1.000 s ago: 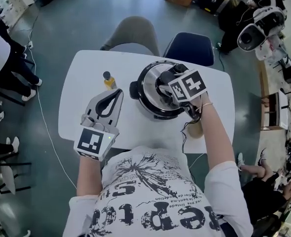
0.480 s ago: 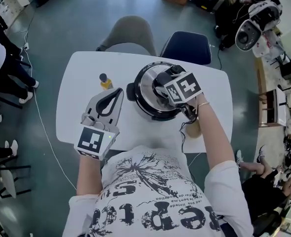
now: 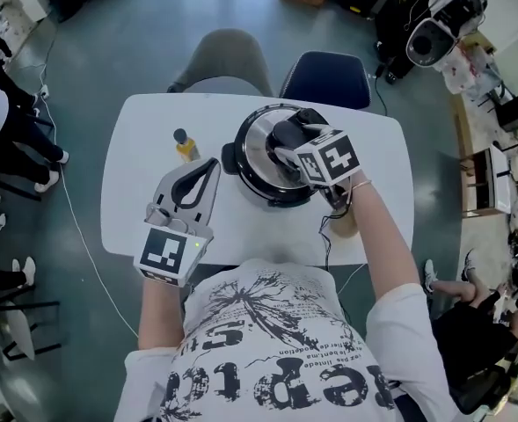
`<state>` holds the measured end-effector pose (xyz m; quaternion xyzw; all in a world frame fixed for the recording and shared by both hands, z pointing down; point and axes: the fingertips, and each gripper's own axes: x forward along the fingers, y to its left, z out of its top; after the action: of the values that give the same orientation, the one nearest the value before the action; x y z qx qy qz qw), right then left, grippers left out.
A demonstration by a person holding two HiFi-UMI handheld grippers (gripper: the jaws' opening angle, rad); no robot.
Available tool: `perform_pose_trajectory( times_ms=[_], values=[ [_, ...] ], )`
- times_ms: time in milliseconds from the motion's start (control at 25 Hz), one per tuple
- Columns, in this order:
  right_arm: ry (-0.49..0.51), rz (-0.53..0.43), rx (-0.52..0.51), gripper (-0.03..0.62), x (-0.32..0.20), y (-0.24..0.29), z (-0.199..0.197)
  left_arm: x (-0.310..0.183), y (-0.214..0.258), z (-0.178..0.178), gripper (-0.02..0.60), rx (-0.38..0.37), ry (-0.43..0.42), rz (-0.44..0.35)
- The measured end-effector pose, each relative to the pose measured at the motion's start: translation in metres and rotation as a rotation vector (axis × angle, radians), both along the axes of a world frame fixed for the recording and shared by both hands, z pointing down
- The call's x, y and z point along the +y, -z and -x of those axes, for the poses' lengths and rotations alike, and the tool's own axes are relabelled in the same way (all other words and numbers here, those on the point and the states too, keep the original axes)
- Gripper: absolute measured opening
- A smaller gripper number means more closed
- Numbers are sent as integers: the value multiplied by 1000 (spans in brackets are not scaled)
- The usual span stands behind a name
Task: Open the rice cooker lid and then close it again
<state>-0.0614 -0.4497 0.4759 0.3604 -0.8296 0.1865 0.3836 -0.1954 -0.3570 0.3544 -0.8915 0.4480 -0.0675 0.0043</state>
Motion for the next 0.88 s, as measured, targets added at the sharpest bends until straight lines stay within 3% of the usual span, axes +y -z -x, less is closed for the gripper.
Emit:
perform_pose_trajectory(
  times_ms=[160,480,720,880],
  values=[
    [17,-99,-14,283,8,21,-2,9,5,-1,14,-20,-7,0],
    [-51,-441,-234,73,31,100,-3,12,30,4,14,-43,-8,-37],
    [-98,-615,-322,33,58,126,-14,15,39,-9,14,4,-14,-81],
    [-109,-687,-354,11,75,138,-19,17,35,-14,14,-42,-27,-41]
  ],
)
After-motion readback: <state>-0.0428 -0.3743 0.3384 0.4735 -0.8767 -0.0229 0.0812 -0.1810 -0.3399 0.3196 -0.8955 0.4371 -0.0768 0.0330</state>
